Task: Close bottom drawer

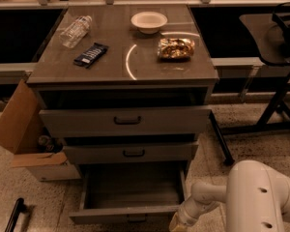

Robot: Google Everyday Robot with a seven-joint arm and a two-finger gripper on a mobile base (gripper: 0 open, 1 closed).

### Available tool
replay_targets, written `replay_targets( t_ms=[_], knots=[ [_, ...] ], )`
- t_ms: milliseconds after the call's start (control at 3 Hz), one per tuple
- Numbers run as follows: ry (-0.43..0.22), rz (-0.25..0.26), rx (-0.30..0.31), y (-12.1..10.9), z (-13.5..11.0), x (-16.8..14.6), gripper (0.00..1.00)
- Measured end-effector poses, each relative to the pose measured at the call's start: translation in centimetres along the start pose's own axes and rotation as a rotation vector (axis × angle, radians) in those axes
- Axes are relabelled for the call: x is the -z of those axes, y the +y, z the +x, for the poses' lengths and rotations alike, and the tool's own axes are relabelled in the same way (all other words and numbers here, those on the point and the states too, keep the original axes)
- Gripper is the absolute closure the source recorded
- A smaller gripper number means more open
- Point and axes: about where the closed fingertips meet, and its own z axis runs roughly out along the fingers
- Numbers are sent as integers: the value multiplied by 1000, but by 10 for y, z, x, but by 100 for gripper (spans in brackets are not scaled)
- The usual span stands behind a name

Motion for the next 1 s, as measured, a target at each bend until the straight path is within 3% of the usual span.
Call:
replay_targets(
  t_ms=[333, 667, 1000],
  knots=[
    [0, 0, 0, 0, 0, 0, 100],
    [-38, 61, 6, -32, 4, 8, 100],
    [-39, 62, 6, -30, 4, 8, 100]
  ],
)
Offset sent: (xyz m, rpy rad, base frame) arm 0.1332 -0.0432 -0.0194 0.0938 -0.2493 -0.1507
